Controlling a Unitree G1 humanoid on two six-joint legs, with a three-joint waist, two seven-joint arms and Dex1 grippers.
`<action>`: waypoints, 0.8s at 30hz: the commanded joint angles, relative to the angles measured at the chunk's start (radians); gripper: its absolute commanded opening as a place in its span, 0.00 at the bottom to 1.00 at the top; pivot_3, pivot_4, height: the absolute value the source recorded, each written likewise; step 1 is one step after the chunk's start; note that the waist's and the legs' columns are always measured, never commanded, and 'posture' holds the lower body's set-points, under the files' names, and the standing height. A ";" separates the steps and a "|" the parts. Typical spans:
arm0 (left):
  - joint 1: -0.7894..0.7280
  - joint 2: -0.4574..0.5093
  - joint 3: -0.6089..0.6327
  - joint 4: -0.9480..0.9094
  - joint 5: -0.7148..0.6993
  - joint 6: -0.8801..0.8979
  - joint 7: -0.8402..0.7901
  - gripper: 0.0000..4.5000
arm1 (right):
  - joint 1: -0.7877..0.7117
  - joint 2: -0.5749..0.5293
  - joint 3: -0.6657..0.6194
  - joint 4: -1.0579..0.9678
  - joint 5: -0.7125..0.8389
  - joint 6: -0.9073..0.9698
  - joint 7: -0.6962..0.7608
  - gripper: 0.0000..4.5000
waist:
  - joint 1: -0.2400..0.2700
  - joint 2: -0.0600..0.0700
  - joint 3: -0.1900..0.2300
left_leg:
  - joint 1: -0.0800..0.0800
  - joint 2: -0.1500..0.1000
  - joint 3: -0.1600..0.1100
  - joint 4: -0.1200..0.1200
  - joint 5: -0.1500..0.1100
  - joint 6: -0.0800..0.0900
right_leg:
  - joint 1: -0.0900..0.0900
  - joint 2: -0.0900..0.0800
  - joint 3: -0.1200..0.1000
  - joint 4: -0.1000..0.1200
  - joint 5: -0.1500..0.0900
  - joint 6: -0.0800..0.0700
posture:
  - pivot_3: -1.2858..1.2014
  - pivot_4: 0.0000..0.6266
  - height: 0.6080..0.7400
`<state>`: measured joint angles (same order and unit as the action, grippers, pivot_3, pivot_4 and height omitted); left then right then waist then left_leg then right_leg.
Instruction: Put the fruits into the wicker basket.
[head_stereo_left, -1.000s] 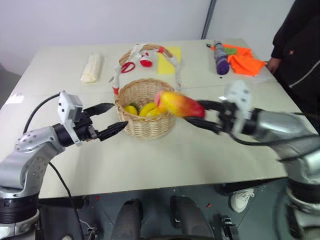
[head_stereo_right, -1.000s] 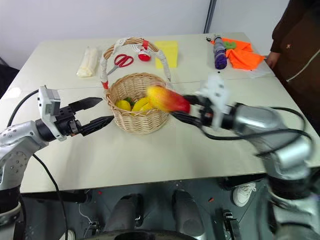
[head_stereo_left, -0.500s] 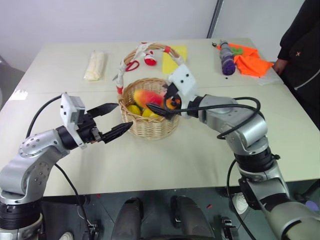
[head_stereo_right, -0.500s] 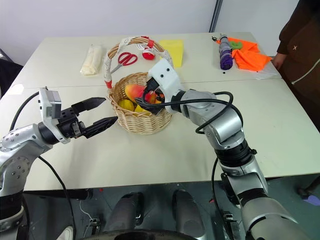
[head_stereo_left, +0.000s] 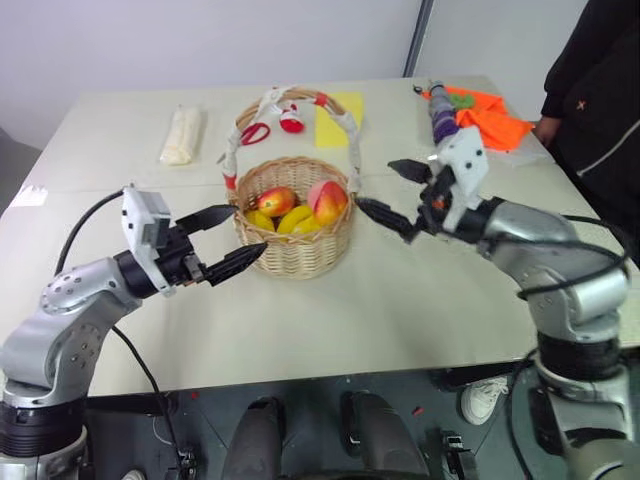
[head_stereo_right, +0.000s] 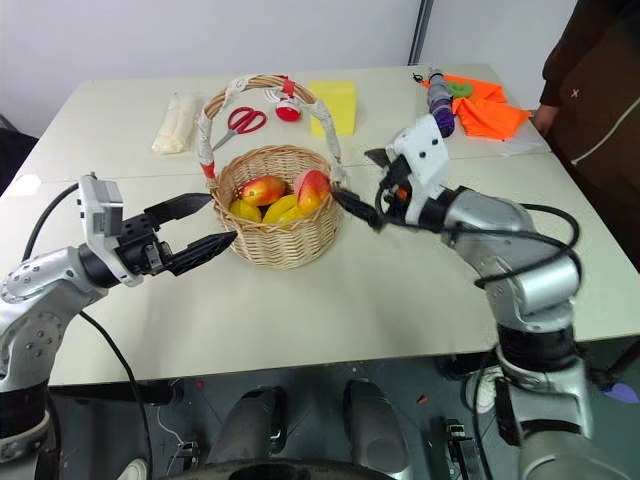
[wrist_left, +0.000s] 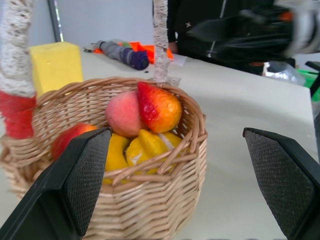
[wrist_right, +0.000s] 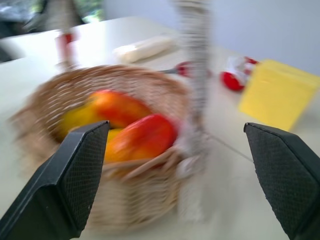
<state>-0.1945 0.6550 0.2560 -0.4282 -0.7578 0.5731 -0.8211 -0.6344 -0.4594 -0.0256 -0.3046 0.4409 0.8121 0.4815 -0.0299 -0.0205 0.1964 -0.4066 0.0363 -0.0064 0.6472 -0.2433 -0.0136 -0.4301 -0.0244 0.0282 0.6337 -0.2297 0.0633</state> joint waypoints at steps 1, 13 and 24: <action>-0.017 -0.001 0.001 -0.001 0.002 -0.029 -0.006 1.00 | -0.056 0.066 0.023 0.084 -0.041 -0.081 -0.038 0.99 | 0.000 0.000 0.000 | -0.001 0.000 0.000 0.000 0.000 0.000 | 0.000 0.000 0.000 0.000 0.000 0.000 | 0.52 0.24 1.00; 0.016 -0.019 -0.006 -0.038 0.008 -0.046 0.022 1.00 | -0.078 0.097 -0.100 0.127 -0.004 -0.117 -0.076 0.00 | 0.016 0.000 0.000 | -0.002 -0.001 0.000 -0.001 0.000 0.000 | -0.001 -0.001 0.000 -0.001 -0.001 0.002 | 0.52 0.24 1.00; -0.044 -0.039 -0.067 0.010 0.022 -0.065 -0.003 1.00 | -0.120 -0.150 -0.324 0.422 -0.163 -0.256 -0.250 0.00 | 0.016 0.000 0.000 | -0.003 -0.001 0.001 -0.001 0.000 0.000 | -0.001 -0.002 0.000 -0.002 -0.001 0.002 | 0.52 0.24 1.00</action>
<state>-0.2209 0.6189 0.1971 -0.4208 -0.7417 0.5311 -0.8134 -0.7145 -0.5819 -0.3067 0.0782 0.3136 0.6132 0.2673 -0.0136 -0.0202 0.1966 -0.4092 0.0345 -0.0057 0.6467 -0.2434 -0.0134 -0.4309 -0.0263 0.0287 0.6318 -0.2307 0.0649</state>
